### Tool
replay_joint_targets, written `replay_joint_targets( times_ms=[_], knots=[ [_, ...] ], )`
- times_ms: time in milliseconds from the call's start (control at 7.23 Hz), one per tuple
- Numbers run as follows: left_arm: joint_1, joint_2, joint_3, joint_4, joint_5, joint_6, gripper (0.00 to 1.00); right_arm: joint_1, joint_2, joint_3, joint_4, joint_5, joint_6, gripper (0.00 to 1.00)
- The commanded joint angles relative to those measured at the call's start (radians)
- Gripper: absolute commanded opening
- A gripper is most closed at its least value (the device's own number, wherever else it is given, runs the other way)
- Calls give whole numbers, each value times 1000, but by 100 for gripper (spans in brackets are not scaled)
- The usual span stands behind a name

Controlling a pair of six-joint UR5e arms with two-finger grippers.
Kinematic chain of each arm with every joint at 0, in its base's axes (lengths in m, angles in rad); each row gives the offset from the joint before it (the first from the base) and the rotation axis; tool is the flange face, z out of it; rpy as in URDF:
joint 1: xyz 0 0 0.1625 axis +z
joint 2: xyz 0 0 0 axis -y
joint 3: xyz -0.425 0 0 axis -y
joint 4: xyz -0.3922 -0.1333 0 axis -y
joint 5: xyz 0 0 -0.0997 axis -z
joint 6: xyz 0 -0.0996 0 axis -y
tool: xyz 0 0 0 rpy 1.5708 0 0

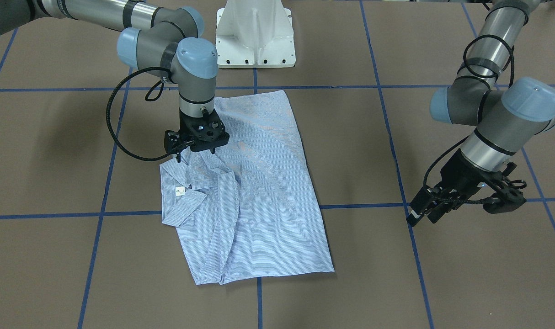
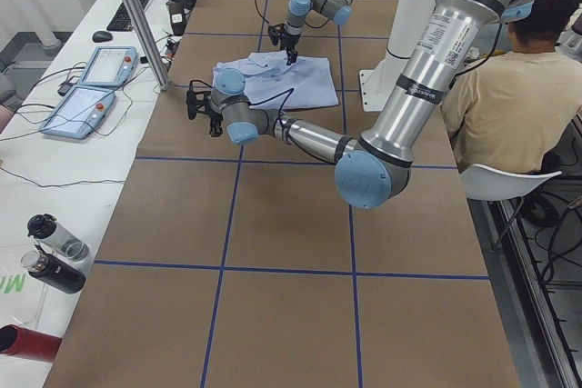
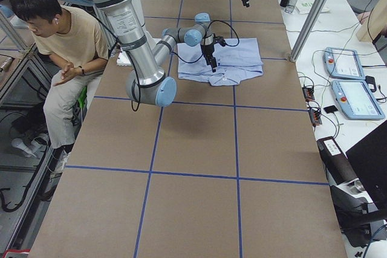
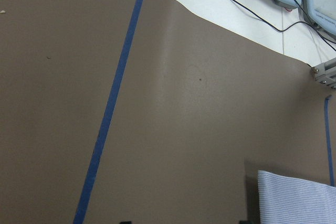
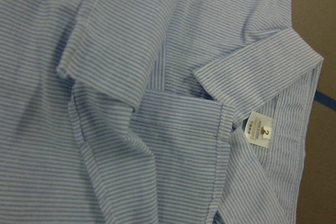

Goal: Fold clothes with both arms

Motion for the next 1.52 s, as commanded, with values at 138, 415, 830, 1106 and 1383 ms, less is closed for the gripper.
replay_joint_targets(
  times_ms=[138,415,830,1106,1383],
  knots=[
    [1,1,-4,1,0,0,74,-40,-35,40,-2,-7,3,100],
    [1,1,-3,1,0,0,74,-54,-63,39,-2,-5,-11,100],
    [1,1,-5,1,0,0,74,-19,-63,31,0,2,-49,100],
    [-2,1,-7,1,0,0,74,4,-73,10,3,-4,-106,100],
    [-15,-1,-20,6,-18,0,74,50,-108,5,9,7,-159,100]
  ],
)
